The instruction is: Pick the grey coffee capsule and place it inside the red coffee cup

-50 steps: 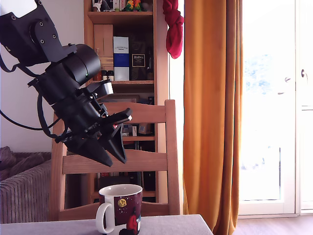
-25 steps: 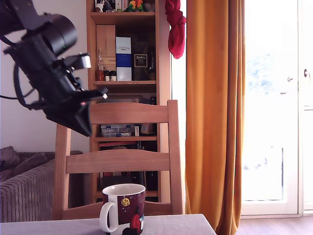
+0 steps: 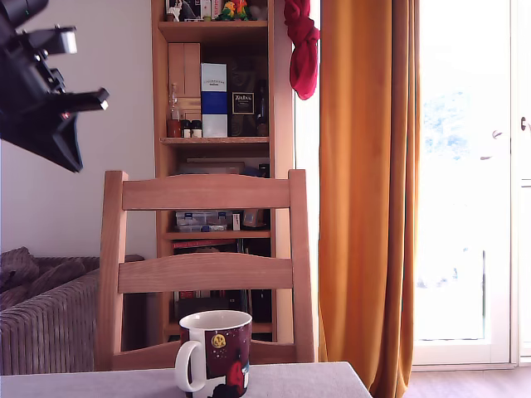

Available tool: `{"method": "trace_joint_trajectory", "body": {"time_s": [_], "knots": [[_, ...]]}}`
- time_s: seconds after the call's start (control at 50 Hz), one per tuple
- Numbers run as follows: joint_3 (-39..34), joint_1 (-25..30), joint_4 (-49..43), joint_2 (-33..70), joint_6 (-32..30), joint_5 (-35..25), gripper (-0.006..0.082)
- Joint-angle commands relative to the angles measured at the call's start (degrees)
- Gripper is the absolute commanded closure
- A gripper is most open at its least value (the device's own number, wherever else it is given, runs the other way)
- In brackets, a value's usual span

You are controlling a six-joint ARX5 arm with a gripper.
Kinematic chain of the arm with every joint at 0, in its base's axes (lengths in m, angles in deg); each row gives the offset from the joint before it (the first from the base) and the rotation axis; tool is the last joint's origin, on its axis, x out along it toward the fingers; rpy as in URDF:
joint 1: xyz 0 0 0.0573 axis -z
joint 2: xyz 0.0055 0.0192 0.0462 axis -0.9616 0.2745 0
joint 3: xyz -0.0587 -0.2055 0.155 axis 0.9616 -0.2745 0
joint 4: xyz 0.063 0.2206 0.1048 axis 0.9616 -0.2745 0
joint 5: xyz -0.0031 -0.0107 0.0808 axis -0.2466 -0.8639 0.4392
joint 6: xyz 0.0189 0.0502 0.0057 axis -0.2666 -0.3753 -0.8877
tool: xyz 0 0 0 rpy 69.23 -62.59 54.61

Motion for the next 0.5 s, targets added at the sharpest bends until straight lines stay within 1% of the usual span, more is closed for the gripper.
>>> {"method": "trace_joint_trajectory", "body": {"time_s": [0.0,0.24,0.48], "knots": [[-0.17,0.09,-0.26,-0.5,-0.81,0.87,0.0783],[-0.57,-0.92,-1.9,-2.29,-1.05,2.21,0.0783],[-5.73,-2.93,-0.46,-5.16,-1.95,2.29,0.0783]]}}
